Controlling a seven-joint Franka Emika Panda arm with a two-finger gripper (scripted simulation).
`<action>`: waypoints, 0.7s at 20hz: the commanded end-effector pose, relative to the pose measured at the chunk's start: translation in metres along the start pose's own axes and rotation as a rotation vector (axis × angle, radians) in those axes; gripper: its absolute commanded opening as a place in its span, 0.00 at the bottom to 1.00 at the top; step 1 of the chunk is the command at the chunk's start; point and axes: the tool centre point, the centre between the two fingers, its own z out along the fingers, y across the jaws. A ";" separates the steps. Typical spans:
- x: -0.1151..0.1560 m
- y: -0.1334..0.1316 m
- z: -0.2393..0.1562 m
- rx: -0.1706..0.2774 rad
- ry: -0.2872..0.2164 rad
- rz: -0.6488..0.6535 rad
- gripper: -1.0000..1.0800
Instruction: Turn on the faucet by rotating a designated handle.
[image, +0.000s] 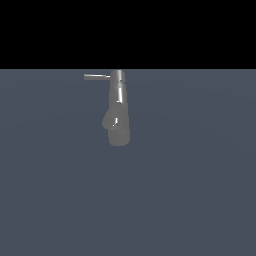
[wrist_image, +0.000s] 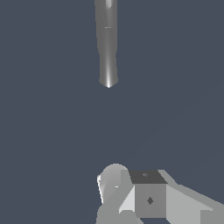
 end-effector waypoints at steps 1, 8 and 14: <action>0.000 0.000 0.000 0.000 0.000 0.000 0.00; 0.001 -0.002 -0.007 -0.028 0.028 -0.003 0.00; 0.010 -0.005 -0.011 -0.040 0.035 0.026 0.00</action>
